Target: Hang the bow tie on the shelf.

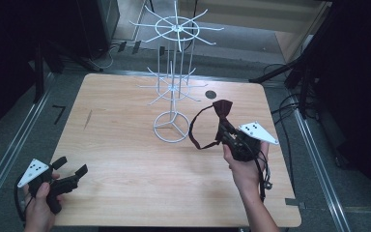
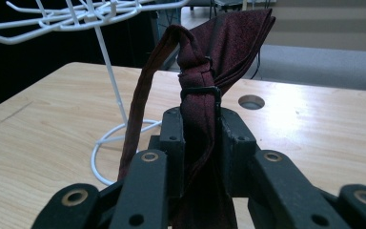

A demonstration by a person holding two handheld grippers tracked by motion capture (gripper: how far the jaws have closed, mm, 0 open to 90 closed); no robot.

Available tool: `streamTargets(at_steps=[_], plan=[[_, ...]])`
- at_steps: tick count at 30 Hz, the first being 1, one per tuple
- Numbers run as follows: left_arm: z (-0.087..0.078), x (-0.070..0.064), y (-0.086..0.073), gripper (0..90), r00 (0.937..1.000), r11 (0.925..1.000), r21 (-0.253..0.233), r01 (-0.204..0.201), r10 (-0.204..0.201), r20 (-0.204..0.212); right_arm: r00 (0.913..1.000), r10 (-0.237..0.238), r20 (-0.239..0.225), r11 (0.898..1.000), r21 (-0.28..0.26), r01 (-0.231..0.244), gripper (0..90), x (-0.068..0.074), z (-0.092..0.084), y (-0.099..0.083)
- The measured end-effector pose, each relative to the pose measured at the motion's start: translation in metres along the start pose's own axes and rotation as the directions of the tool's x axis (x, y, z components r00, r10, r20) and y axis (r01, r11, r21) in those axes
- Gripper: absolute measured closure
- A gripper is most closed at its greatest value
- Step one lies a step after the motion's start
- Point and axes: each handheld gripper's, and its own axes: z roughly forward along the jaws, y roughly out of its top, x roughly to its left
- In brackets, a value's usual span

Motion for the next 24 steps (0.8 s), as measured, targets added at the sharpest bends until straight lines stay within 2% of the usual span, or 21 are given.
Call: streamTargets(at_steps=[12,24], plan=[[0.0,0.0,0.0,8.2,1.0,1.0,-0.003,0.002,-0.002,0.0,0.9999,-0.01,-0.005,0.999,-0.031,0.01,75.2,0.006,0.0,0.021],[0.0,0.0,0.0,8.2,1.0,1.0,-0.003,0.0,0.0,0.001,0.9997,0.01,-0.021,0.998,-0.067,-0.011,75.2,0.012,0.001,0.039]])
